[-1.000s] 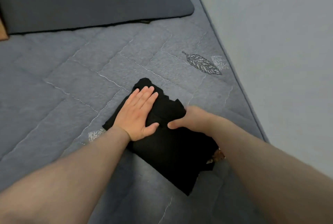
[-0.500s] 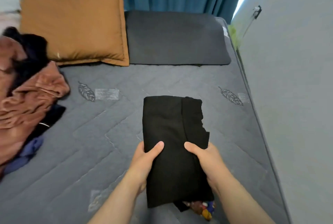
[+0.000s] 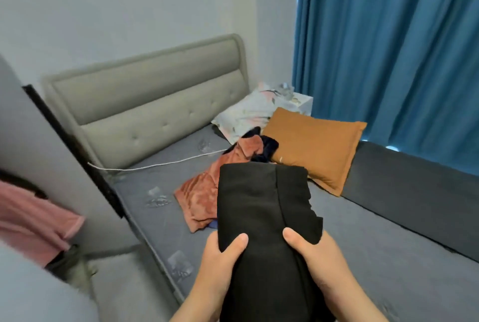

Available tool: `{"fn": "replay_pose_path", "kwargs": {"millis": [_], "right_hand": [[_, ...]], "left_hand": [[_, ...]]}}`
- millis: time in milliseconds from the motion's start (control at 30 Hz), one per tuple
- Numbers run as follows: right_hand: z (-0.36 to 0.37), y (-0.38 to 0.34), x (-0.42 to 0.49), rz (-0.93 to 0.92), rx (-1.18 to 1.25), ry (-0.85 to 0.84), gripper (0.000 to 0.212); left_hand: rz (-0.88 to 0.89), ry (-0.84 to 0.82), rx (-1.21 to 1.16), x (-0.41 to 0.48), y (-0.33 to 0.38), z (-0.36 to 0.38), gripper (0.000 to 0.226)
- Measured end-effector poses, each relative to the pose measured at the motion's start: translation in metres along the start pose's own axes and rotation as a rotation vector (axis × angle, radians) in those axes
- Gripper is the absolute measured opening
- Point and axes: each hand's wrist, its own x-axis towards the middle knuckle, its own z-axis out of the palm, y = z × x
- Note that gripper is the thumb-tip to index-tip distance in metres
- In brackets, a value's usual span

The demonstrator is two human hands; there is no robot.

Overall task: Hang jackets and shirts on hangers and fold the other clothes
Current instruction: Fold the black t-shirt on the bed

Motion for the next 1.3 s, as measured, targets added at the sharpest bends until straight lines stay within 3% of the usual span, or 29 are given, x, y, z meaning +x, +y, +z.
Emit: {"fn": "replay_pose_path", "kwargs": {"millis": [233, 433, 600, 800, 933, 1133, 1300], "right_hand": [[0.143, -0.038, -0.040, -0.098, -0.135, -0.326, 0.032], [0.252, -0.050, -0.078, -0.177, -0.192, -0.539, 0.019], [0.310, -0.059, -0.102, -0.236, -0.257, -0.600, 0.024], [0.354, -0.087, -0.109, -0.294, -0.237, -0.632, 0.018], [0.387, -0.104, -0.104, -0.311, -0.229, -0.654, 0.017], [0.445, -0.121, -0.061, -0.286, -0.226, -0.673, 0.021], [0.509, -0.141, 0.010, -0.284, -0.231, -0.677, 0.024]], "left_hand": [[0.082, 0.301, -0.103, -0.077, 0.035, -0.141, 0.080], [0.203, 0.480, -0.131, -0.124, 0.054, -0.235, 0.091], [0.281, 0.577, -0.150, -0.144, 0.069, -0.288, 0.102], [0.366, 0.655, -0.155, -0.140, 0.091, -0.327, 0.086], [0.417, 0.649, -0.157, -0.126, 0.114, -0.349, 0.096], [0.454, 0.694, -0.174, -0.071, 0.147, -0.384, 0.097], [0.376, 0.825, -0.087, 0.013, 0.179, -0.417, 0.118]]}}
